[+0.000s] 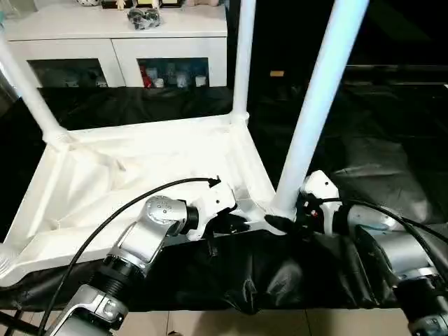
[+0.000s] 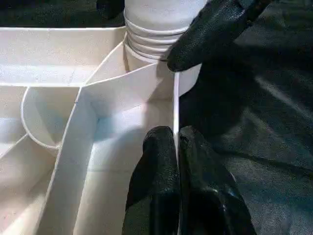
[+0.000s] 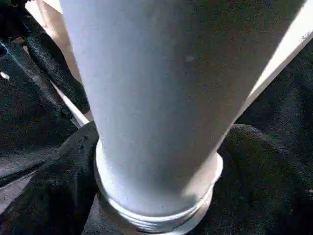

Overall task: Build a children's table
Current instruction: Rotate leg to tighten

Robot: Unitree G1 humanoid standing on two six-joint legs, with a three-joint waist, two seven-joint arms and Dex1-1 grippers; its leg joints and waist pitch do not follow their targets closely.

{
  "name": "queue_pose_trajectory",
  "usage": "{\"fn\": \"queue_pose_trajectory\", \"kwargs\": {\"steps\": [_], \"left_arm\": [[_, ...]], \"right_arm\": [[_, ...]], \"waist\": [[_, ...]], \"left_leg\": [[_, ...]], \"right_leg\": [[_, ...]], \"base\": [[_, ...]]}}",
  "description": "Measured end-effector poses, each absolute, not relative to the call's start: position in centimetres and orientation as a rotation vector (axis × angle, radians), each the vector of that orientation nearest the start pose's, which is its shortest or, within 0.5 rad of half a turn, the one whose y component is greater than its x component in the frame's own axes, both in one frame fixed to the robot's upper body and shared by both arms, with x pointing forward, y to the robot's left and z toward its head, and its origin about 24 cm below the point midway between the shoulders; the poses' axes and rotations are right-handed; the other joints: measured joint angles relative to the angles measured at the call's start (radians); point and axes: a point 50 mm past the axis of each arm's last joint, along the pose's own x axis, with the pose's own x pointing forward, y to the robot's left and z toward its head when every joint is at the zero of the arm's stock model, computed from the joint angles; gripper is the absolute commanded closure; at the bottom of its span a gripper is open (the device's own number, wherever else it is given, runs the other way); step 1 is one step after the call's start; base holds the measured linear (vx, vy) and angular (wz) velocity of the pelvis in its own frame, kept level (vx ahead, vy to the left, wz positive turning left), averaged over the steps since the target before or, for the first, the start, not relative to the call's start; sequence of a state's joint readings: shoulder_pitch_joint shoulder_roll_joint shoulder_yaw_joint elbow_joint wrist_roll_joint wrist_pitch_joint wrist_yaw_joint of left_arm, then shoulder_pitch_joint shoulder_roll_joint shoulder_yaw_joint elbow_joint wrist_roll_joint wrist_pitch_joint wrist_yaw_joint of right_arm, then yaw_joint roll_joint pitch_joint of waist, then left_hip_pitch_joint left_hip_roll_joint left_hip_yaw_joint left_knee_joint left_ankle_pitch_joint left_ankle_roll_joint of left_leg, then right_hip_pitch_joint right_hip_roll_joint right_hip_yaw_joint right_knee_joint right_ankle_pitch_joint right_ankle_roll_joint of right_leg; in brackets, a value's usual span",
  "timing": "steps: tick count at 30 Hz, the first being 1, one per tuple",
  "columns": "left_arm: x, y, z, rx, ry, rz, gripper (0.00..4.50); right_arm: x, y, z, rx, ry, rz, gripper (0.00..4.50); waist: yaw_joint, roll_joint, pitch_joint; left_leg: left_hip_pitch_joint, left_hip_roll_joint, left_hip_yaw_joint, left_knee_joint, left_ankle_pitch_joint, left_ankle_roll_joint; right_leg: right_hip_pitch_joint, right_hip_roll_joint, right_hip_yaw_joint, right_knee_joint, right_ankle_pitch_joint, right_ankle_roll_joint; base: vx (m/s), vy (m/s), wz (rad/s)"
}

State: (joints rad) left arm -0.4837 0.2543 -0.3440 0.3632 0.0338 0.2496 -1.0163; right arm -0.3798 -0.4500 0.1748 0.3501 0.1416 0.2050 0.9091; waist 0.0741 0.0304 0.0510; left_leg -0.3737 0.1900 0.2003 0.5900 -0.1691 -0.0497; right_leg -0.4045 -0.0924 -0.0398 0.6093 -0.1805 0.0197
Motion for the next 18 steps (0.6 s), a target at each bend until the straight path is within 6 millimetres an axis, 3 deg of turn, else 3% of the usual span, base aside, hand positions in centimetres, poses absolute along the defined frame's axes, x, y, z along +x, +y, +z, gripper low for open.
{"fn": "queue_pose_trajectory", "kwargs": {"steps": [6,10,13,18], "left_arm": [[29.8,9.0,4.6,0.368,0.393,-1.264,4.5],[29.9,9.2,4.5,0.37,0.392,-1.244,4.5],[30.1,9.2,4.4,0.369,0.388,-1.201,4.5],[31.1,7.9,4.4,0.365,0.375,-1.093,4.5]], "right_arm": [[30.3,-16.6,4.5,-0.232,0.364,0.984,1.06],[30.4,-16.0,4.2,-0.213,0.35,0.976,1.44],[30.7,-15.2,3.9,-0.179,0.333,0.927,1.65],[31.5,-14.0,3.2,-0.113,0.308,0.702,1.74]], "waist": [[-0.015,-0.012,0.001],[-0.021,-0.014,0.001],[-0.025,-0.015,0.002],[-0.027,-0.021,0.002]], "left_leg": [[0.0,0.0,0.0,-0.001,0.0,0.0],[0.001,0.0,0.0,-0.001,0.0,0.0],[0.002,0.0,-0.001,-0.001,0.0,0.0],[0.002,-0.001,-0.001,-0.001,0.0,0.0]], "right_leg": [[0.0,0.0,0.0,0.0,0.0,0.0],[0.0,0.0,0.0,0.0,0.0,0.0],[-0.001,0.0,-0.001,0.0,0.0,0.0],[0.0,0.0,0.0,-0.002,0.0,0.0]], "base": [[0.0,0.0,0.0],[0.0,0.0,0.0],[0.0,0.0,0.0],[0.0,0.0,0.0]]}}
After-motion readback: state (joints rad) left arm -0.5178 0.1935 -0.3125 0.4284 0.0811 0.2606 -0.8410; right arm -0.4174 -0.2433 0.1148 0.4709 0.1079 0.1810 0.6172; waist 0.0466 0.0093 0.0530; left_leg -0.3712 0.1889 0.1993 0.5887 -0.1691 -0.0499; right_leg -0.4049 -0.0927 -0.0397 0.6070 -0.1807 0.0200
